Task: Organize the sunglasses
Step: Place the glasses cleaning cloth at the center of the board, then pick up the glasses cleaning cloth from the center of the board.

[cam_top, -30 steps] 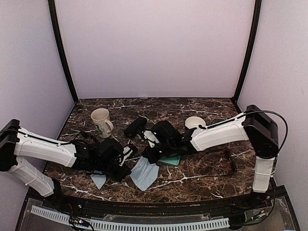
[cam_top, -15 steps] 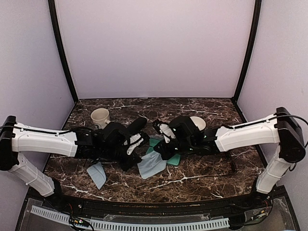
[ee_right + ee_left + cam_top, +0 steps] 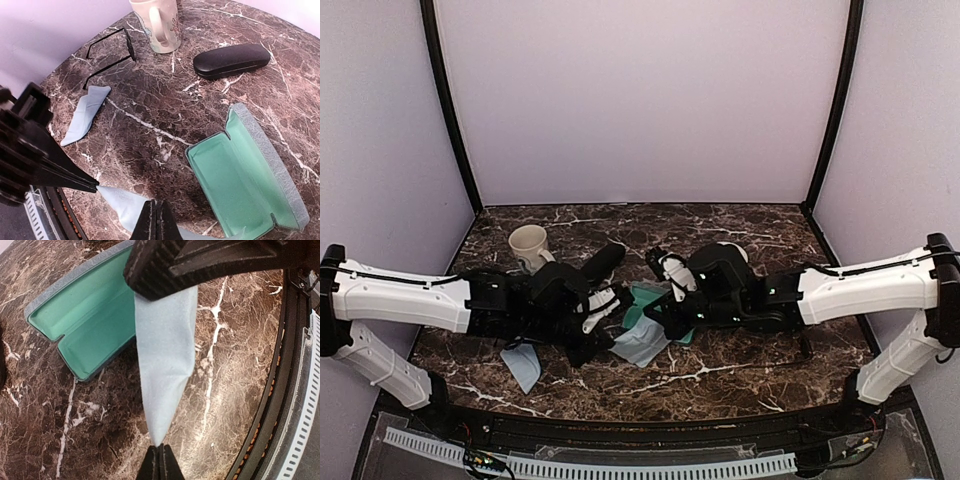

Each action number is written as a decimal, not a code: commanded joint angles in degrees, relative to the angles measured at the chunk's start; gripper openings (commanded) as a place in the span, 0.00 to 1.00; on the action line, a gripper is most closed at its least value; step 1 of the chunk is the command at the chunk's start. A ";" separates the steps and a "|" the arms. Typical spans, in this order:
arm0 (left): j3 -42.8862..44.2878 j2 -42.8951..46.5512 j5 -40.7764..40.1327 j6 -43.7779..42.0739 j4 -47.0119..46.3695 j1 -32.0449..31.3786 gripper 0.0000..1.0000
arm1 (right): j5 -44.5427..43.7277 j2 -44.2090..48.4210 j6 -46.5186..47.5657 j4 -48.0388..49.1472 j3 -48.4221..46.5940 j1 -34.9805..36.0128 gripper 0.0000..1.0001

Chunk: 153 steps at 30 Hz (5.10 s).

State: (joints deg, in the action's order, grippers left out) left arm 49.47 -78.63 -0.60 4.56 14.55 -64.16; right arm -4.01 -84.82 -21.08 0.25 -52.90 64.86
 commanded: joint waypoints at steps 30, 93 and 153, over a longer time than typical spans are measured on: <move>-2.27 8.33 -13.24 13.15 7.95 -18.48 0.00 | -20.19 4.16 -14.21 -4.51 1.96 18.30 0.00; -7.99 -6.46 -15.51 11.09 -4.26 -5.03 0.00 | -8.66 -16.57 -13.15 6.70 0.70 3.37 0.00; -8.78 -6.91 -5.24 3.92 -8.02 -0.59 0.00 | 0.01 -15.28 -10.39 11.09 3.32 -0.26 0.03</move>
State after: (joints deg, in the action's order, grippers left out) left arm 41.56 -87.00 -7.88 10.00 4.89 -64.71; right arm -6.07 -102.67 -32.56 9.15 -51.20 64.93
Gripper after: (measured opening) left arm 0.005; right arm 0.028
